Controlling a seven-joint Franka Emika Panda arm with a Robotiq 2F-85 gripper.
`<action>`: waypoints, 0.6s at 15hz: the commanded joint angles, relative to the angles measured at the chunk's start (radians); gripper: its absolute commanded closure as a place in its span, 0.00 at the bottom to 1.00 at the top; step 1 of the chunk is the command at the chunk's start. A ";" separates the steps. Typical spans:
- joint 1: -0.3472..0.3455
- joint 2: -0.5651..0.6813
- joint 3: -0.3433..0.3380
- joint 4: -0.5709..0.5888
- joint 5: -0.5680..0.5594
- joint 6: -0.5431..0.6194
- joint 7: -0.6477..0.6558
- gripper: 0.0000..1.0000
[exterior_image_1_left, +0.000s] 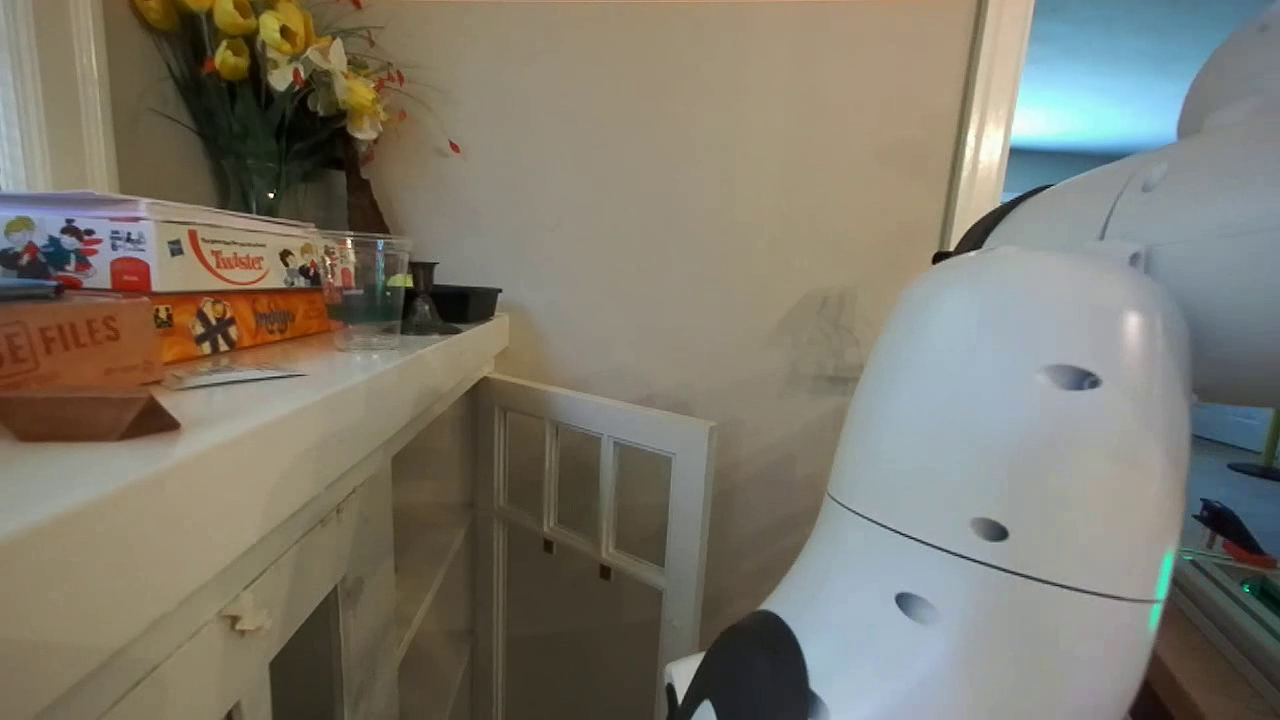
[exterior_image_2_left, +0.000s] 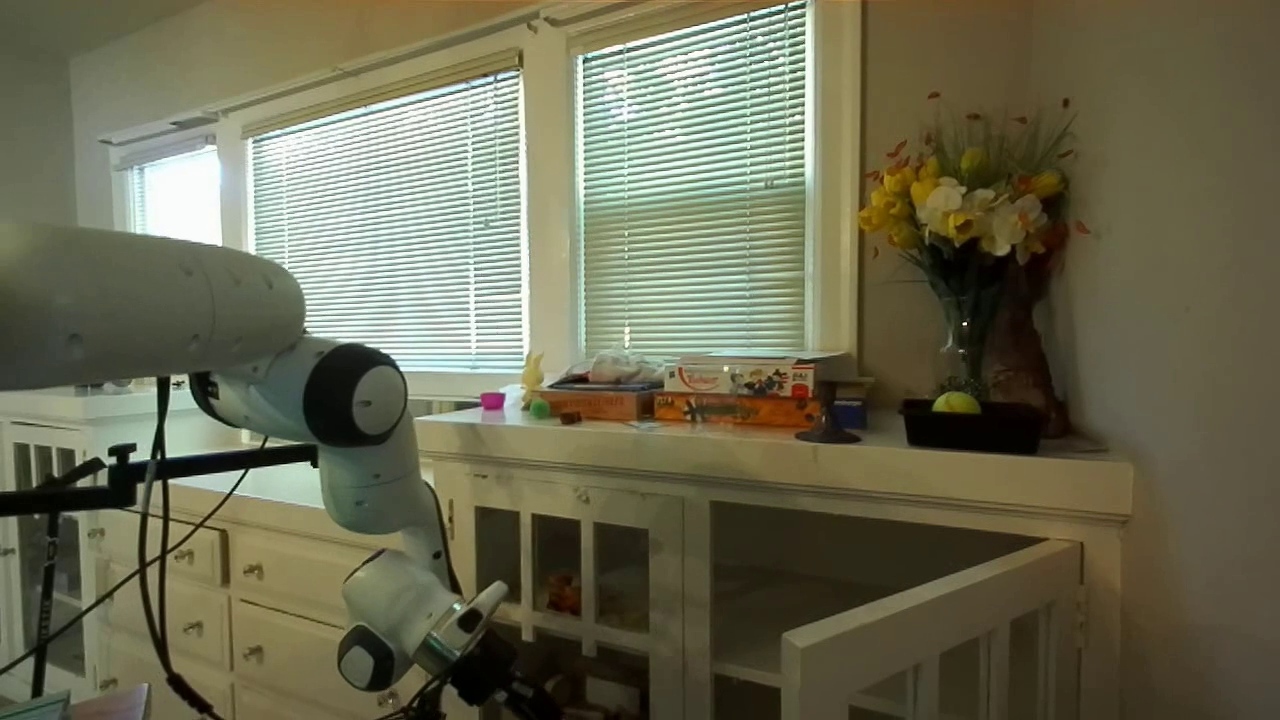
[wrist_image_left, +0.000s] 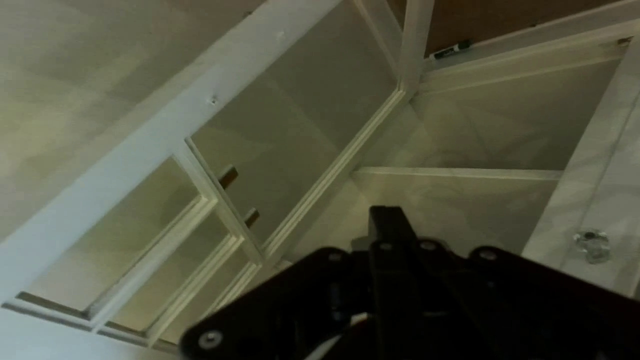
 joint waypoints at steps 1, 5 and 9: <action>-0.077 0.000 0.028 -0.048 -0.038 0.044 0.115 1.00; -0.131 0.001 0.011 -0.090 -0.039 0.054 0.202 1.00; -0.153 -0.026 -0.037 -0.162 -0.028 0.036 0.294 1.00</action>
